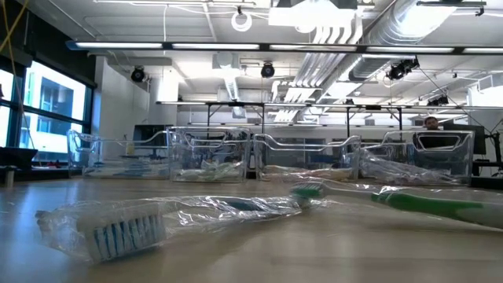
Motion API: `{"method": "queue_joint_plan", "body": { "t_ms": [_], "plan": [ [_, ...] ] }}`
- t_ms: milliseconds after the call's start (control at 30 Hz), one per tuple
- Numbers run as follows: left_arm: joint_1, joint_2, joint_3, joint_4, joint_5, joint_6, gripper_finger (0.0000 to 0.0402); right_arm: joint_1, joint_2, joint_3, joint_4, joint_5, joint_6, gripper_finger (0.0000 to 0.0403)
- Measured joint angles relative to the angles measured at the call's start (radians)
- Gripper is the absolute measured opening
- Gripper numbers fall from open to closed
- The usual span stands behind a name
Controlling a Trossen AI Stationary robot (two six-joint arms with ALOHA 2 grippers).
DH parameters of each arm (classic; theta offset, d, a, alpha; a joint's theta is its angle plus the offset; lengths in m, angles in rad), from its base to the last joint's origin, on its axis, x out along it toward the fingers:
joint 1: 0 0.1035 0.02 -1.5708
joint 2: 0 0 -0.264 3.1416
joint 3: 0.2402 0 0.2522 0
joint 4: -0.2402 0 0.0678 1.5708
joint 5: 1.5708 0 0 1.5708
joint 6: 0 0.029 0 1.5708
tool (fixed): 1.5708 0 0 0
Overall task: Pick & Place Toothbrushes
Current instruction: Put the green toothbrush into the middle left transparent bin
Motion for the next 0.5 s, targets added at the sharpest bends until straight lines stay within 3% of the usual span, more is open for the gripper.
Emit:
{"method": "queue_joint_plan", "body": {
  "t_ms": [333, 500],
  "plan": [
    [0.219, 0.0, 0.0, -0.196, 0.007, -0.031, 0.0019, 0.0, 0.027, 0.0, -0.098, -0.03, 0.105, 0.0045],
    [0.327, 0.014, 0.001, -0.299, 0.001, -0.039, 0.0019, -0.011, 0.074, 0.0, -0.131, -0.027, 0.104, 0.0007]
  ]
}}
